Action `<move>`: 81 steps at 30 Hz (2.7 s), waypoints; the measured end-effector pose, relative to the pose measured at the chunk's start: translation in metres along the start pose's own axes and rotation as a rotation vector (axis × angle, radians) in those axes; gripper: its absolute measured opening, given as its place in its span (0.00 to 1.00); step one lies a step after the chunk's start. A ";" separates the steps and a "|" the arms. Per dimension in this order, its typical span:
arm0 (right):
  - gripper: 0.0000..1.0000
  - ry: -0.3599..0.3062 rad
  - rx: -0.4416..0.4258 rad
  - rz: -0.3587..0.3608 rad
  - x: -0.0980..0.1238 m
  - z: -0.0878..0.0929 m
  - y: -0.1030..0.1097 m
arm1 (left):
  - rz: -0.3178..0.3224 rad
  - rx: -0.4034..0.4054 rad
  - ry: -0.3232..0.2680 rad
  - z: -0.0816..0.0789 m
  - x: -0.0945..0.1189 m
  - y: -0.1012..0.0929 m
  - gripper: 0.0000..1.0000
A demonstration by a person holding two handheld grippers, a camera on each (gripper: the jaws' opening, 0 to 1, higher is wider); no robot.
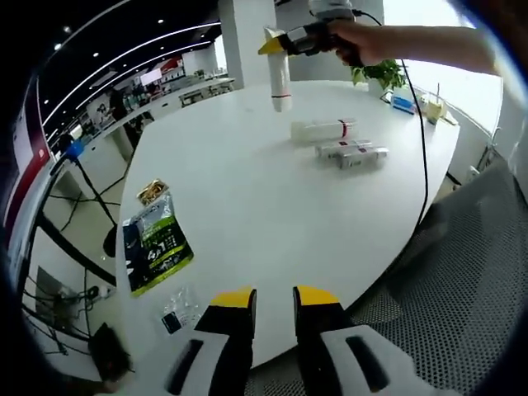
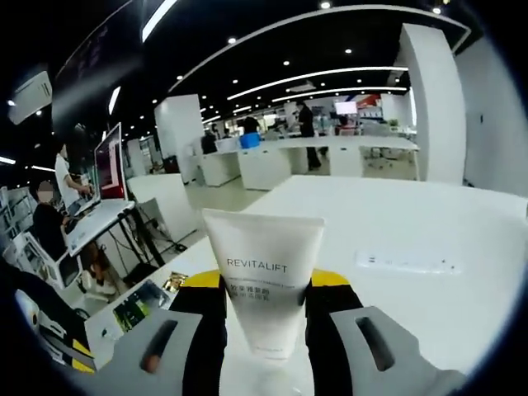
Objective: Arrange the skincare products in the storage area until every visible bottle or jar stands upright without overlapping.
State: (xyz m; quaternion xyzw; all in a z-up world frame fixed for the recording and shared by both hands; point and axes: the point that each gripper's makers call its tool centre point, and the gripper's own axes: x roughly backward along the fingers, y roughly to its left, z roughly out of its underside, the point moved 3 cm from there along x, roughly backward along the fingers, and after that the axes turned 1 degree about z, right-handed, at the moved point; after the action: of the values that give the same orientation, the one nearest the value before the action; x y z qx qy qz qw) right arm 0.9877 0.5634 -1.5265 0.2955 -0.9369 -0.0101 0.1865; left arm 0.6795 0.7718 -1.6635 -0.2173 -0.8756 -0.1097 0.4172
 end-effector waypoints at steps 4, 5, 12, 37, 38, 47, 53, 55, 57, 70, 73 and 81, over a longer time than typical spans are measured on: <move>0.33 0.017 0.018 0.018 -0.009 0.008 -0.005 | -0.007 0.011 0.004 0.001 0.000 0.002 0.18; 0.33 0.024 0.016 0.021 -0.011 0.011 -0.006 | -0.007 0.012 0.004 0.001 0.000 0.002 0.18; 0.33 0.034 0.053 0.068 -0.022 0.025 -0.017 | -0.019 0.021 0.002 0.000 0.001 0.005 0.18; 0.34 0.019 0.019 0.228 -0.010 0.062 -0.037 | -0.029 0.016 0.026 0.003 0.000 0.005 0.18; 0.34 0.010 0.024 0.225 -0.008 0.061 -0.035 | -0.028 0.017 0.029 0.003 0.000 0.005 0.18; 0.35 -0.024 0.028 0.231 -0.002 0.061 -0.033 | -0.025 0.008 0.040 0.005 0.000 0.005 0.18; 0.36 -0.014 0.026 0.226 0.001 0.060 -0.031 | -0.023 0.005 0.042 0.005 -0.001 0.004 0.18; 0.36 -0.012 0.025 0.225 0.002 0.060 -0.031 | -0.023 0.004 0.044 0.005 -0.001 0.005 0.18; 0.36 -0.012 0.024 0.223 0.002 0.060 -0.030 | -0.022 0.003 0.046 0.006 -0.001 0.004 0.18; 0.38 0.016 -0.011 0.223 0.002 0.064 -0.033 | -0.022 0.000 0.048 0.006 -0.001 0.005 0.18; 0.34 0.035 -0.003 0.229 0.002 0.065 -0.033 | -0.022 -0.004 0.049 0.007 -0.001 0.005 0.18; 0.34 0.043 -0.042 0.313 0.000 0.066 -0.039 | -0.026 -0.009 0.051 0.007 -0.001 0.005 0.18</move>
State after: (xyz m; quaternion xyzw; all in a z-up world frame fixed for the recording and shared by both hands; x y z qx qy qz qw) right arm 0.9855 0.5257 -1.5934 0.1421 -0.9669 0.0058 0.2117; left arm 0.6778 0.7784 -1.6686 -0.2050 -0.8669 -0.1248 0.4369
